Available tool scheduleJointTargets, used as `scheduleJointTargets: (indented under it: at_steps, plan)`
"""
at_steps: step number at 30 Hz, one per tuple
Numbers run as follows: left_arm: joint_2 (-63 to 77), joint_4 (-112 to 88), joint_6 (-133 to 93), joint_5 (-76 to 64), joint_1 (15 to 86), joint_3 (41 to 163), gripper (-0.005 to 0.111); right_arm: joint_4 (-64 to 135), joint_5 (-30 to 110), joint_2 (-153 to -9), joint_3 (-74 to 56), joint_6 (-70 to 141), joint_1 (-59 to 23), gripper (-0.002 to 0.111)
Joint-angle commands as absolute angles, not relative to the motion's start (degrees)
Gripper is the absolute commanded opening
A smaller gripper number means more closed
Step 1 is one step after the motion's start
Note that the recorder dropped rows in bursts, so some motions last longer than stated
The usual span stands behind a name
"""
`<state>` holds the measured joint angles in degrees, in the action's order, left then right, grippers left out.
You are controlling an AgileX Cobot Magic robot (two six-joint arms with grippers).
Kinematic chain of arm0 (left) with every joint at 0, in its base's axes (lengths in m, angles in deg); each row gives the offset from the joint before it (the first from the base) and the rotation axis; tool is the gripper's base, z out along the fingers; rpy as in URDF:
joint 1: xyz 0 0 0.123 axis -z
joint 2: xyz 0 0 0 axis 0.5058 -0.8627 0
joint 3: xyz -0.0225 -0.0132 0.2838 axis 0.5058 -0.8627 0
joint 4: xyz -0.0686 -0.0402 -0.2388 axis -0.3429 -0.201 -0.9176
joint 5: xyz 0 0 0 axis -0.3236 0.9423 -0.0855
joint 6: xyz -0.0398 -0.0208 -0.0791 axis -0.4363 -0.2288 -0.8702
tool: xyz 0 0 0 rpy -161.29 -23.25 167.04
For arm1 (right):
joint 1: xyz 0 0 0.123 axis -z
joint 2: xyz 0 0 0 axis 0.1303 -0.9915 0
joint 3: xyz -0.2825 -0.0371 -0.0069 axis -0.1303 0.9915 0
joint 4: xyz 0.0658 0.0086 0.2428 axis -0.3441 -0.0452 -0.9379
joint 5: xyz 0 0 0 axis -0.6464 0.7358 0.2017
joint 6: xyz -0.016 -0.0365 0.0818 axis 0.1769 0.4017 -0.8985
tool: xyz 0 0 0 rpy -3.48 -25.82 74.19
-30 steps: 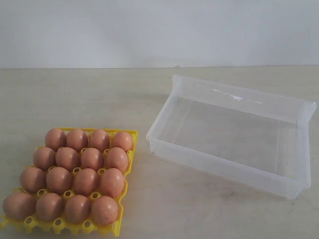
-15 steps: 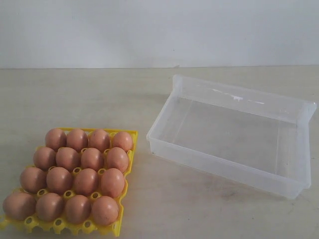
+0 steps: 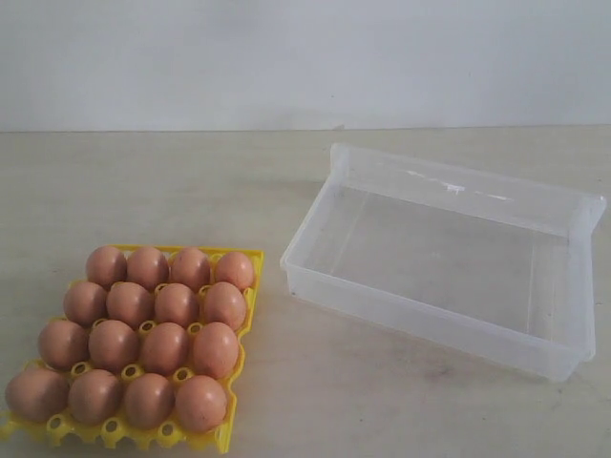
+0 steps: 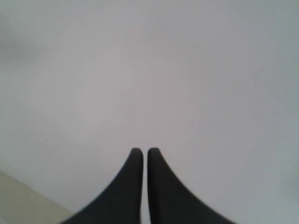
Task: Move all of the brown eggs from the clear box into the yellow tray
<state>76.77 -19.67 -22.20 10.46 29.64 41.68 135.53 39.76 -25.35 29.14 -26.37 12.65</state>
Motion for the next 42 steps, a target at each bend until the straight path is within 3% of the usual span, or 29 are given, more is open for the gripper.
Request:
scheduleJointTargets:
  at_steps: [1,6,16,18,21,23,35,42]
  plan:
    - [76.97,-19.36,-22.21,10.13,29.89,41.45,0.004,134.56,41.65,-23.61,35.18,-41.87,12.48,0.000]
    - [76.97,-19.36,-22.21,10.13,29.89,41.45,0.004,134.42,39.21,-23.48,36.48,-55.29,12.37,0.000]
    - [76.97,-19.36,-22.21,10.13,29.89,41.45,0.004,130.80,39.73,-23.48,36.77,-55.56,12.37,0.000]
    - [76.97,-19.36,-22.21,10.13,29.89,41.45,0.004,116.12,40.80,-23.58,36.87,-55.56,12.37,0.000]
    - [76.97,-19.36,-22.21,10.13,29.89,41.45,0.004,66.89,43.75,-23.58,36.87,-55.30,12.37,0.000]
    - [76.97,-19.36,-22.21,10.13,29.89,41.45,0.004,48.55,47.32,-23.58,36.87,-55.30,12.37,0.000]
    - [76.97,-19.36,-22.21,10.13,29.89,41.45,0.004,39.70,55.46,-23.58,36.87,-55.14,12.37,0.000]
    - [76.97,-19.36,-22.21,10.13,29.89,41.45,0.004,11.14,55.46,-23.58,36.87,-55.05,12.37,0.000]
